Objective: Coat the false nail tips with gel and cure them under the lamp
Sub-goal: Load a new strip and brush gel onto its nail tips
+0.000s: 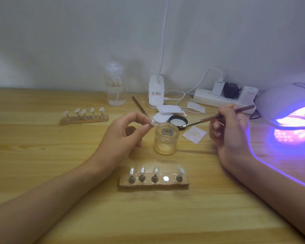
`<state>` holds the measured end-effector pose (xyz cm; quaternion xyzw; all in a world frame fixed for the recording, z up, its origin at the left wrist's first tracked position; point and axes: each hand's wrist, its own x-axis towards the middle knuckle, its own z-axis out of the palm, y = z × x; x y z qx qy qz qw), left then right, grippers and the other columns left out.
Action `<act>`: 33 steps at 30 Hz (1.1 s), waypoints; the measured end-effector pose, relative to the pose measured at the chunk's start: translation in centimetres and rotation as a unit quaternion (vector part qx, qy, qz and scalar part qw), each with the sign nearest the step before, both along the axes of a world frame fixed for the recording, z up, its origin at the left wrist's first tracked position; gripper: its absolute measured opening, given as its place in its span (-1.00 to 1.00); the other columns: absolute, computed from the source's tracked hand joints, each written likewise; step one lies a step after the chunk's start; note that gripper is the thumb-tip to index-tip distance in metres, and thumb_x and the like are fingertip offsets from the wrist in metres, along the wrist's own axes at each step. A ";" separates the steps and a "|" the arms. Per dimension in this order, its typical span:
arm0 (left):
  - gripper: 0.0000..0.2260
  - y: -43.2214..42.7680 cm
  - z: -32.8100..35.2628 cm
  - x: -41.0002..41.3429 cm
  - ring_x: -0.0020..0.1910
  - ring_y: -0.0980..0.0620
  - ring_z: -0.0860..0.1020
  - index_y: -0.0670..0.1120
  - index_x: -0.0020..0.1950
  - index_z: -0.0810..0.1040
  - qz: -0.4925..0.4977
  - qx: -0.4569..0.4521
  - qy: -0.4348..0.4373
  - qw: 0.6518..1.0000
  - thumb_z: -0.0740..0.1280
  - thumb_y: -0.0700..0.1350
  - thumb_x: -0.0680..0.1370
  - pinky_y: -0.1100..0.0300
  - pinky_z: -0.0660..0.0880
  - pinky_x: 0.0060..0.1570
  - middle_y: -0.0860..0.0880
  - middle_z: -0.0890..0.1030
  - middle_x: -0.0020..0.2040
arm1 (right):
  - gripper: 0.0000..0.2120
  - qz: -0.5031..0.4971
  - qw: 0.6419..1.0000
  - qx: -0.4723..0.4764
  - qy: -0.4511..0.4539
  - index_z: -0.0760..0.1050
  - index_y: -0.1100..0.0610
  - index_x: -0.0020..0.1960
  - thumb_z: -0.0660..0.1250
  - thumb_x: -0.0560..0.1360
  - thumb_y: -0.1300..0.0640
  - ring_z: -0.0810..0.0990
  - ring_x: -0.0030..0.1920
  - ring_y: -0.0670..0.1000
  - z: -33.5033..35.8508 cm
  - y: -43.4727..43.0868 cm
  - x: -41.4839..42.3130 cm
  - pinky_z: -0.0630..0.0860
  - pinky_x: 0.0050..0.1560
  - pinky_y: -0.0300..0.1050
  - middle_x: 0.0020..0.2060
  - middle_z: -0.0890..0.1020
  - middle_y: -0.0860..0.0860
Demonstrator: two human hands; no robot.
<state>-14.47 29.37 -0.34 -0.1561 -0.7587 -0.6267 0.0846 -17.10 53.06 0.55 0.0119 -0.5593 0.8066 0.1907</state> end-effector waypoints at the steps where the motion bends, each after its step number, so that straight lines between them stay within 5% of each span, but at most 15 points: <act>1: -0.86 0.1 0.0 0.0 -0.40 0.15 0.46 0.10 -0.13 0.59 -0.001 0.004 0.000 1.000 0.37 -0.12 0.58 0.35 0.42 -0.39 0.13 0.58 -0.32 | -0.72 0.011 1.000 -0.009 0.007 0.35 0.00 -0.38 0.26 0.49 0.16 0.27 -0.56 -0.10 0.0 -0.1 0.0 0.18 -0.56 -0.32 -0.55 0.37 -0.07; 6: -0.98 0.2 0.2 0.0 -0.44 0.10 0.45 -0.04 -0.05 0.57 -0.002 0.024 0.006 1.000 0.39 -0.15 0.55 0.34 0.40 -0.43 0.00 0.69 -0.10 | -0.71 0.076 0.997 0.005 0.005 0.36 0.02 -0.27 0.25 0.63 0.13 0.36 -0.53 -0.11 0.0 -0.6 0.3 0.25 -0.56 -0.34 -0.50 0.45 -0.07; 14: -0.96 0.0 -0.3 -0.2 -0.42 0.08 0.49 0.08 -0.15 0.62 0.002 -0.014 0.001 1.000 0.44 0.00 0.47 0.23 0.39 -0.40 -0.05 0.55 -0.36 | -0.73 0.142 0.988 0.048 0.039 0.45 -0.07 -0.33 0.34 0.54 0.02 0.48 -0.46 -0.11 0.2 -1.2 0.3 0.34 -0.50 -0.32 -0.43 0.55 -0.06; 20: -0.94 0.1 -0.1 -0.3 -0.48 0.14 0.42 -0.07 -0.12 0.60 -0.004 -0.006 0.015 1.000 0.45 -0.20 0.50 0.39 0.37 -0.44 0.20 0.59 -0.31 | -0.74 0.150 0.986 0.067 0.034 0.49 -0.07 -0.32 0.35 0.54 0.02 0.49 -0.46 -0.08 0.2 -1.7 0.4 0.36 -0.49 -0.32 -0.43 0.57 -0.02; 27: -0.93 0.1 -0.1 -0.3 -0.46 0.15 0.41 -0.05 -0.11 0.60 -0.013 -0.033 0.028 0.999 0.41 -0.20 0.54 0.38 0.36 -0.43 0.24 0.56 -0.36 | -0.77 0.163 0.983 0.081 0.024 0.46 -0.06 -0.31 0.40 0.47 -0.06 0.48 -0.48 -0.08 0.1 -1.8 0.5 0.35 -0.51 -0.31 -0.42 0.58 0.01; 33: -0.93 0.0 -0.1 -0.3 -0.44 0.11 0.39 -0.03 -0.11 0.61 -0.009 -0.042 0.032 0.999 0.42 -0.18 0.54 0.32 0.36 -0.45 0.23 0.57 -0.32 | -0.71 0.127 0.990 0.063 0.019 0.46 -0.02 -0.30 0.31 0.60 0.10 0.45 -0.49 -0.08 -0.2 -1.4 0.3 0.32 -0.53 -0.32 -0.44 0.57 0.01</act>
